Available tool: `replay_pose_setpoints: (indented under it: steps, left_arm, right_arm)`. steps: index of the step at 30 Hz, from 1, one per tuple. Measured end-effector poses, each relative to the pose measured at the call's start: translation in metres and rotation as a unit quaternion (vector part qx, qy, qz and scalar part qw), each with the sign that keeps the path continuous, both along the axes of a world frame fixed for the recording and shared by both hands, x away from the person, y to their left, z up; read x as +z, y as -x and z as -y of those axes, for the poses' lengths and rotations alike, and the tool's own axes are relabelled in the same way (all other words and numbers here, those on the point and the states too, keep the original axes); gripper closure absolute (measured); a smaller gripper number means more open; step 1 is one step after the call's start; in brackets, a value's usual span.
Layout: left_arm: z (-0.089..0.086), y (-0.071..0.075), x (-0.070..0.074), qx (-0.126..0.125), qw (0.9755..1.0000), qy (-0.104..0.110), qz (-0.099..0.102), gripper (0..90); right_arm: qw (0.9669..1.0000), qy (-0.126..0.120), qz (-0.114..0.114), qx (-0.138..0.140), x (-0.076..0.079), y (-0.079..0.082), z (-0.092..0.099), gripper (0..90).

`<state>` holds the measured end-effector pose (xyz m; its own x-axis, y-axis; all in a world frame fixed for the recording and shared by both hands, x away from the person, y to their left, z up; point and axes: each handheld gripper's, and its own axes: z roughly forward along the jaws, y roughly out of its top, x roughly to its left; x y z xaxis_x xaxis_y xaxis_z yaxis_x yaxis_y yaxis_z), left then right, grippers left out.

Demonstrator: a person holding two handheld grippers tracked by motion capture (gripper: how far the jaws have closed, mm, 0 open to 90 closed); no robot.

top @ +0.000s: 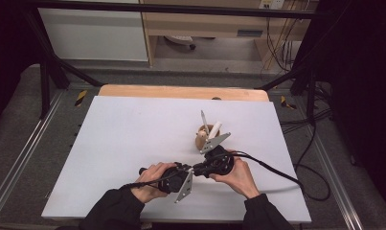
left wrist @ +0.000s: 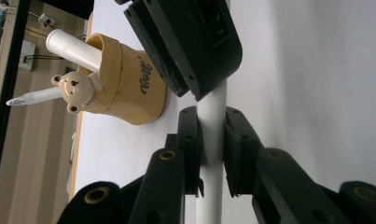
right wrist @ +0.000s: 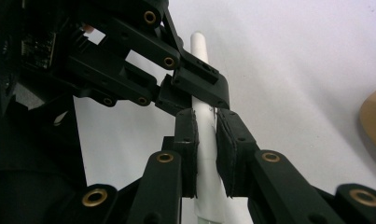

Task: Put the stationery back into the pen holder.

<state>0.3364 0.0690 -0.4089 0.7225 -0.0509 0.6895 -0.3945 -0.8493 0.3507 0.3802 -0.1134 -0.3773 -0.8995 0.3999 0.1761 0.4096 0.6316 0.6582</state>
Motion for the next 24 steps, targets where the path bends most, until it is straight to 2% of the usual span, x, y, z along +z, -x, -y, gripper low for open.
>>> replay_pose_setpoints:
  steps: [2,10,14,17,19,21,24]
  left_arm:
    - [-0.001,-0.001,0.001,0.003,1.0,0.001,-0.003,77.7]
    - [-0.011,-0.007,-0.004,0.031,0.9993,0.005,-0.019,77.7]
    - [-0.017,-0.012,-0.005,0.048,0.9983,0.009,-0.03,77.7]
    - [-0.021,-0.016,-0.004,0.063,0.9969,0.024,-0.041,77.7]
    - [-0.025,-0.018,-0.004,0.08,0.9945,0.038,-0.057,77.7]
    - [-0.028,-0.02,-0.003,0.093,0.9924,0.048,-0.065,77.7]
    - [-0.031,-0.023,-0.001,0.113,0.9876,0.073,-0.081,77.7]
  right_arm:
    - [1.0,-0.007,0.004,-0.002,0.001,0.001,0.001,78.0]
    - [0.9982,-0.039,0.028,-0.036,0.01,0.004,0.02,59.9]
    - [0.9953,-0.054,0.05,-0.063,0.009,0.006,0.032,42.5]
    - [0.9921,-0.065,0.061,-0.089,0.005,0.009,0.041,32.9]
    - [0.9898,-0.068,0.067,-0.106,0.001,0.009,0.046,22.8]
    - [0.9883,-0.061,0.075,-0.118,-0.003,0.01,0.051,15.8]
    - [0.985,-0.059,0.074,-0.144,-0.01,0.011,0.059,11.1]
